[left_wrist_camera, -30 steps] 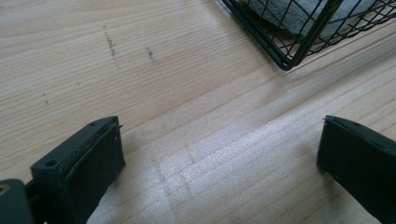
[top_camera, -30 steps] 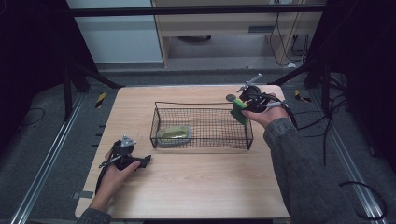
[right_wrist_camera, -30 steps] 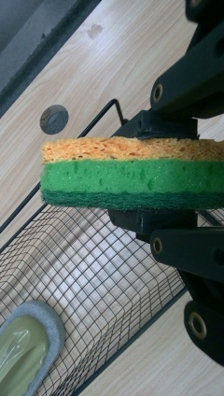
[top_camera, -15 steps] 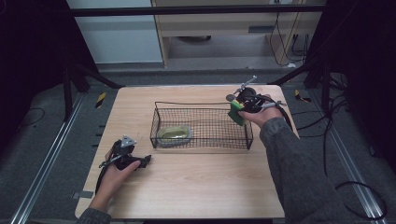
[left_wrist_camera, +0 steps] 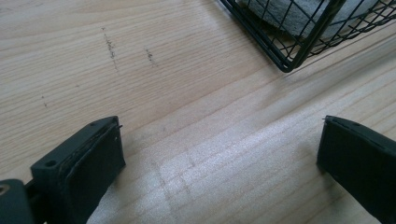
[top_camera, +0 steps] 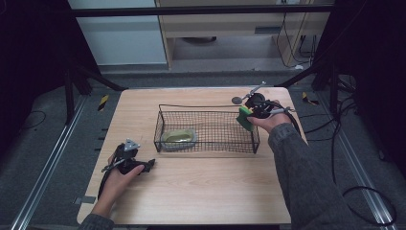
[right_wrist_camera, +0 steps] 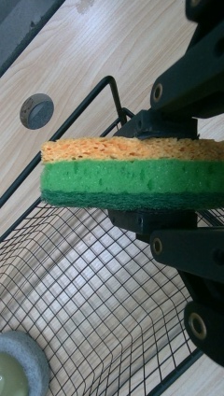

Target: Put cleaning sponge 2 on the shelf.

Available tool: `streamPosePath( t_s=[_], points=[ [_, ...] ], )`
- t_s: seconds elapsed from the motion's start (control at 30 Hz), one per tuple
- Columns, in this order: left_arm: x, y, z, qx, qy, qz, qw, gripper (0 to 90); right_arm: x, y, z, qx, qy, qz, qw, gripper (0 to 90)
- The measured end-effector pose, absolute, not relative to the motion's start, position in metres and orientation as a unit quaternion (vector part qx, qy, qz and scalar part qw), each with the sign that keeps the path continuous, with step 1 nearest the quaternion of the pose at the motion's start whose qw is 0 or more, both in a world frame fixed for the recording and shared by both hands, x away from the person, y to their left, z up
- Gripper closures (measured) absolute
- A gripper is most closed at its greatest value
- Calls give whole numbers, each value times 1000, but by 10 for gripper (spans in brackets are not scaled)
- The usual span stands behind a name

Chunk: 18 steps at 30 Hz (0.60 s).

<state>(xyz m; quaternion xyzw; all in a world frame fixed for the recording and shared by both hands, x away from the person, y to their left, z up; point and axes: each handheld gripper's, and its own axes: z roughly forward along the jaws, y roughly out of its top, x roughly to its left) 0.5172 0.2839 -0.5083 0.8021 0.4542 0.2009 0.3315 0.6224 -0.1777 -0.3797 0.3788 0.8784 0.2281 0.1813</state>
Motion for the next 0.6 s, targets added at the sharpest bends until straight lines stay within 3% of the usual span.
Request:
streamPosePath(
  t_s=[0.6],
  points=[
    [517,284,-508,801,455,200,332,0,629,-177,-394,378,881,221,180,646]
  ],
)
